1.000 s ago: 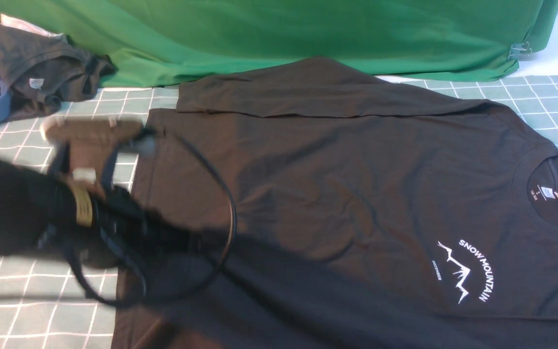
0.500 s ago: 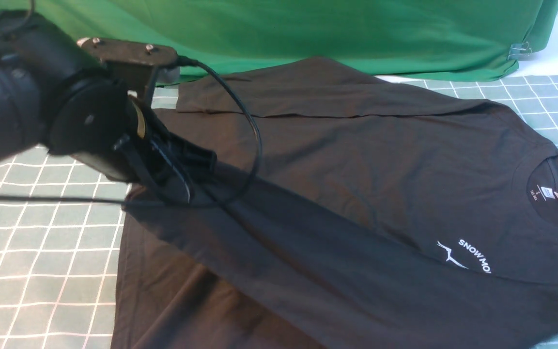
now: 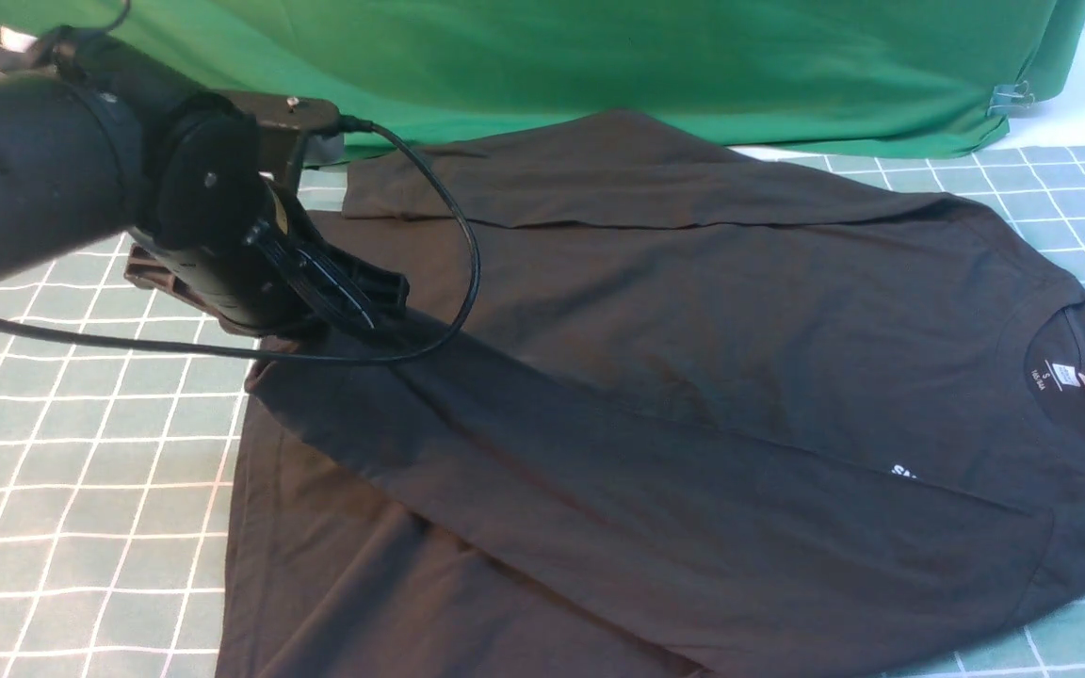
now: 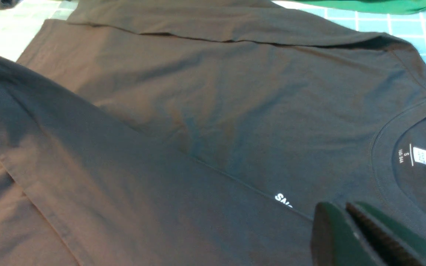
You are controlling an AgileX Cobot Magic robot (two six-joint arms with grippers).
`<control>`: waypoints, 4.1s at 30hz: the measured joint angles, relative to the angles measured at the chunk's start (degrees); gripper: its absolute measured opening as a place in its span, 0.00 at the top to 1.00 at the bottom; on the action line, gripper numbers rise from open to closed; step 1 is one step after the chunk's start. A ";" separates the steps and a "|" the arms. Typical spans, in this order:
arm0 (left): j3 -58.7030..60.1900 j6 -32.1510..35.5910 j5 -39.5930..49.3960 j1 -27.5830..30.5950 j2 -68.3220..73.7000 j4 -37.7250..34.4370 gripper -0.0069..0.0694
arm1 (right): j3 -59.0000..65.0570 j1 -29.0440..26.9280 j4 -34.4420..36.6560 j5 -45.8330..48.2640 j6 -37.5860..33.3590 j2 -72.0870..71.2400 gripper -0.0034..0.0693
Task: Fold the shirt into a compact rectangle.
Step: 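Fold the left side of the black T-shirt inward over its body, then grab the top left corner of the dark shirt with the left gripper, then fold the left side of the dark shirt inward over its body with the left gripper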
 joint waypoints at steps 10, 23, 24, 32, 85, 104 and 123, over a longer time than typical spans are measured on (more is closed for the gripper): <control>0.00 -1.15 -2.83 1.60 3.34 3.35 0.89 | 0.00 0.00 0.00 0.12 0.00 0.00 0.90; 0.00 -1.28 -7.83 2.33 5.07 4.86 0.67 | 4.04 0.00 0.02 -0.24 0.07 0.00 0.90; 0.00 -1.26 -7.83 2.33 5.07 4.86 0.66 | 4.04 0.00 0.02 -0.43 0.07 0.00 0.90; -0.32 -3.48 -10.03 6.10 5.12 4.65 0.44 | 4.06 0.00 0.02 -3.21 0.07 0.00 0.90; -56.47 12.37 -6.81 14.78 50.73 -20.70 0.62 | 4.06 0.00 0.02 -4.40 0.60 0.00 0.90; -56.43 20.08 2.97 14.83 38.24 -24.62 0.89 | 4.06 0.00 -0.74 -4.24 0.60 0.00 0.87; -47.80 26.35 25.20 13.60 25.14 -29.28 0.89 | -10.46 -0.06 -22.89 7.85 8.08 13.37 0.93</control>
